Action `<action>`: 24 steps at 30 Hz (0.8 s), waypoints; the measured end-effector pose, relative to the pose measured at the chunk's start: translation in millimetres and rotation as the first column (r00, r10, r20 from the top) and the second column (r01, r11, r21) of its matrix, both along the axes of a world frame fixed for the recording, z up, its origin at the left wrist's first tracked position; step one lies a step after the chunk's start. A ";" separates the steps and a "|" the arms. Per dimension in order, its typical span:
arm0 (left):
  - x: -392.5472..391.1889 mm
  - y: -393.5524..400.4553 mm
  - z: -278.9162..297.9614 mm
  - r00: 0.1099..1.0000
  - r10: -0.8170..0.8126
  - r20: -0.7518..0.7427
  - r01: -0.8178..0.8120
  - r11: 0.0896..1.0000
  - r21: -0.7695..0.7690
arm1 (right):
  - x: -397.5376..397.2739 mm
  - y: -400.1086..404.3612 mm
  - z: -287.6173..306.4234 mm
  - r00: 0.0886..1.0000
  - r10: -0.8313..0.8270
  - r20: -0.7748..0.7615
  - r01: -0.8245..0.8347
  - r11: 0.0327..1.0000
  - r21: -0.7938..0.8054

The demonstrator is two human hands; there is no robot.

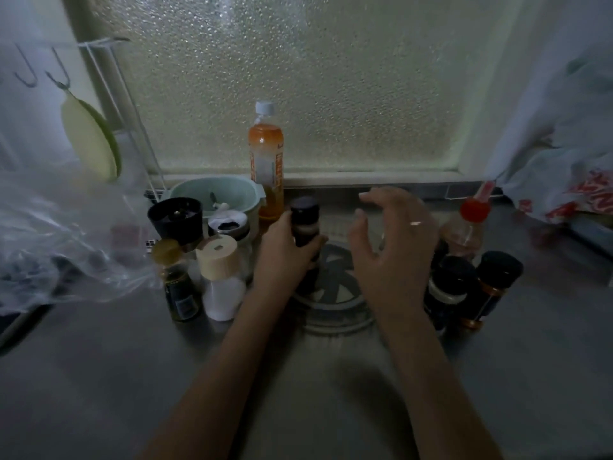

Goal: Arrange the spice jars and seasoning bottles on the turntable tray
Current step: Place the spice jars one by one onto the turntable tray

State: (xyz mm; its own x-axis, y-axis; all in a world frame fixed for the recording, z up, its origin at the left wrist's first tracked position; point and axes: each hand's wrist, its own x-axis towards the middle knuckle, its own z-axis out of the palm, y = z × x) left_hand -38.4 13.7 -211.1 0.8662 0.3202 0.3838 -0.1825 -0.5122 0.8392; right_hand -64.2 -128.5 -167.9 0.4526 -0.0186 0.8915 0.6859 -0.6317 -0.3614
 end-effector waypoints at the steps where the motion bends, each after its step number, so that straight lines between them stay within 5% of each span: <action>1: 1.3 -0.5 -2.4 1.000 -0.005 -0.029 0.007 0.998 0.068 | -4.4 -5.0 2.4 0.992 -0.122 0.034 0.121 0.992 0.031; 4: -3.1 -5.3 -2.0 0.999 0.002 -0.054 0.012 0.968 0.250 | -14.2 -19.6 4.4 0.901 -0.425 -0.084 0.431 0.900 0.064; 9: -11.5 -8.8 4.8 0.995 -0.010 -0.101 0.033 0.973 0.227 | -14.7 -36.7 -18.5 0.793 -0.539 -0.284 0.528 0.841 -0.121; 24: -24.0 -0.8 6.7 0.985 -0.066 -0.160 0.105 0.961 0.256 | -31.2 -40.8 -38.6 0.885 -0.215 -0.414 0.346 0.897 0.275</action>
